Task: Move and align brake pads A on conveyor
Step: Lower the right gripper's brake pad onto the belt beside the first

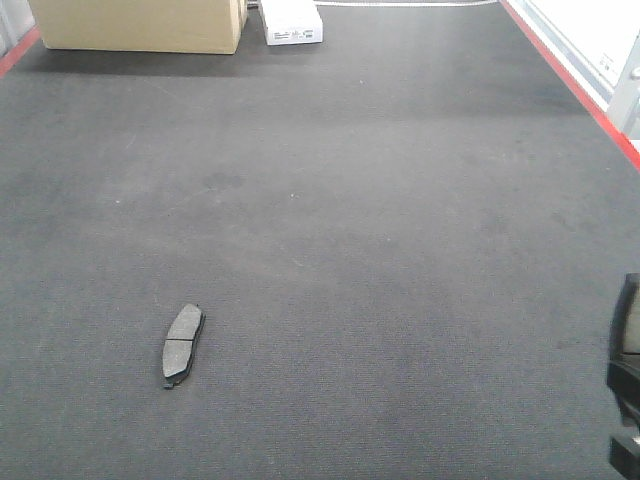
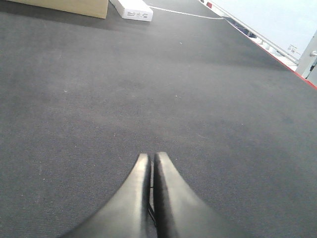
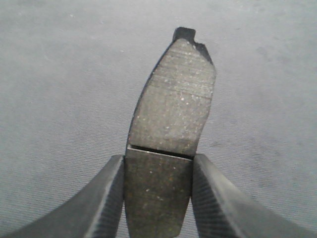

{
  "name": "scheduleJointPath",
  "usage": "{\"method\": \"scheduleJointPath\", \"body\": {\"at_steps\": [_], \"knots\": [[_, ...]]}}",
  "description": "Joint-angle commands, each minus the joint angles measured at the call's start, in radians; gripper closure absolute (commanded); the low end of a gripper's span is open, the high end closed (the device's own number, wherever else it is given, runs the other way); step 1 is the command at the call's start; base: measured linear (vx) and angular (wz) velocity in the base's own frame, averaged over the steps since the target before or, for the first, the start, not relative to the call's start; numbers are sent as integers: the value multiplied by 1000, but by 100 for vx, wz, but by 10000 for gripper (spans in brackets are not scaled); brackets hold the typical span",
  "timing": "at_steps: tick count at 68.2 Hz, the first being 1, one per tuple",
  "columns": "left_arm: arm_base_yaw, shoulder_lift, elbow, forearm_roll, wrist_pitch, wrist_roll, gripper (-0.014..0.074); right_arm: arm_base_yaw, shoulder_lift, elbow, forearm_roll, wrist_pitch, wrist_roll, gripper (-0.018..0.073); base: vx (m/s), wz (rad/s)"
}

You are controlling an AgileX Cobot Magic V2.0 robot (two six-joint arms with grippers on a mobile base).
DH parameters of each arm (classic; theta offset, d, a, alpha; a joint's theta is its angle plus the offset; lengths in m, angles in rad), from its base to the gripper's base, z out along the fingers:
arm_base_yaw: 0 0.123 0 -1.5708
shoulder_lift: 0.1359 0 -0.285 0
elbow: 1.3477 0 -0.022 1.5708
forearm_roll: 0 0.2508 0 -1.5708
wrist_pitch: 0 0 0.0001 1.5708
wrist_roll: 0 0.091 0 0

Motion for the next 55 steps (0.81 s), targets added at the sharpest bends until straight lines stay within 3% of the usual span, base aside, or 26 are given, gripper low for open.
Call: {"method": "scheduleJointPath", "body": {"at_steps": [1,24,40,55], "knots": [[-3,7,-24,14,-60,-7,602,-1,87,-35,12,-122,-1,556,0,0],[-3,7,-24,14,-60,-7,602,4,555,-203,64,-188,-2,553,0,0],[-3,7,-24,14,-60,-7,602,173,881,-392,89,-210,0,549,0,0],[-3,7,-24,14,-60,-7,602,183,1077,-524,91,-163,53,546,0,0]]}}
